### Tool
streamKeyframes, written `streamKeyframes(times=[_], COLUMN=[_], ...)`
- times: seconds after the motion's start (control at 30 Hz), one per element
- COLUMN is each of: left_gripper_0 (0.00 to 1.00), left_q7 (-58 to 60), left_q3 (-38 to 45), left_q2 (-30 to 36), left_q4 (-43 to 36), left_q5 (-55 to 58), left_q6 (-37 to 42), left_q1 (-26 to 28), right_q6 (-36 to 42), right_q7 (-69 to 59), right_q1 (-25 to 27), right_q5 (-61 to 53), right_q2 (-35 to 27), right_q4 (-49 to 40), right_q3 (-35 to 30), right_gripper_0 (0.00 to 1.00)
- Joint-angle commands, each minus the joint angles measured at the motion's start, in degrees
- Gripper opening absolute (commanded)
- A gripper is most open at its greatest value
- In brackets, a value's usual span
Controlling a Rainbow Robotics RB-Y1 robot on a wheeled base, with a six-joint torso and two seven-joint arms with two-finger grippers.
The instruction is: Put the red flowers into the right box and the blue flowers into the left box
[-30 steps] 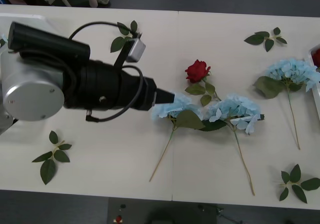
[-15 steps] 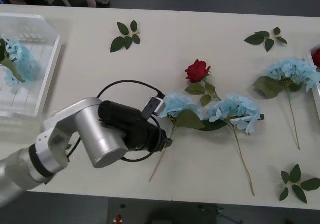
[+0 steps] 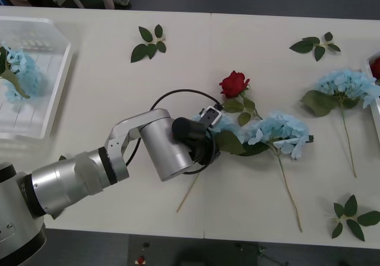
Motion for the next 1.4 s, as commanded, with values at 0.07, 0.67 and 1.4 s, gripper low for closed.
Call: streamKeyframes(times=[0.07,0.67,1.4], left_gripper_0=[0.02,0.00,0.00], left_q7=[-1.10,-0.48,-34.76], left_q3=[-0.49,4.96,36.95], left_q2=[-1.05,7.82,54.93], left_q4=[1.99,-8.74,-14.89], left_q5=[0.22,1.98,-1.19], left_q6=[-2.54,0.09,37.18], left_q1=[-0.76,-0.76,14.44], right_q6=[2.44,12.19,10.08], right_q7=[-18.90,-49.22,-46.05], right_q1=[0.00,-4.31,-12.39], right_q5=[7.16,50.49,63.15], right_q2=[-1.92,11.97,23.04], right_q4=[-11.71,-30.34,-12.32], right_q3=[-0.70,3.43,5.36], right_gripper_0=[0.77,0.77,0.13])
